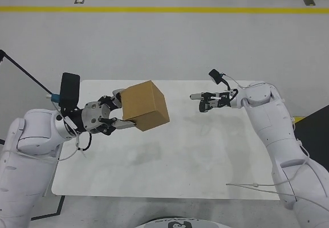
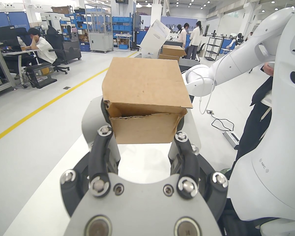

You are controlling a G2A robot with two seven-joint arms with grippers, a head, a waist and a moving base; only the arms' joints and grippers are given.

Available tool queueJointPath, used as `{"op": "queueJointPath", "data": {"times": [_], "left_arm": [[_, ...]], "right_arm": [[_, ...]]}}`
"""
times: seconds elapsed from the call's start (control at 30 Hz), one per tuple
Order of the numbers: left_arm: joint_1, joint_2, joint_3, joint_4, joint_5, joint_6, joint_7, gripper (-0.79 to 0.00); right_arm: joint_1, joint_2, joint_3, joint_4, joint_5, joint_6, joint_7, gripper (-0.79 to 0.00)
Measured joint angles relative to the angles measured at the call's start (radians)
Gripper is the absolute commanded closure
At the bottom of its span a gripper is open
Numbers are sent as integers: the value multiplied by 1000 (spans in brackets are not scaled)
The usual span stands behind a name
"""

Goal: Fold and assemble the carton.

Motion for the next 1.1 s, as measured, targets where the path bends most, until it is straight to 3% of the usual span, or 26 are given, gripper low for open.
{"op": "queueJointPath", "data": {"times": [0.33,0.57,0.87,1.1], "left_arm": [[62,10,31,-31,188,-6,21,0],[45,14,102,24,336,-6,126,0],[47,14,103,24,336,-4,127,0],[26,12,181,84,462,-6,155,0]], "right_arm": [[0,0,0,0,0,0,0,-785],[0,0,0,0,0,0,0,-785],[0,0,0,0,0,0,0,-785],[0,0,0,0,0,0,0,-785]]}}
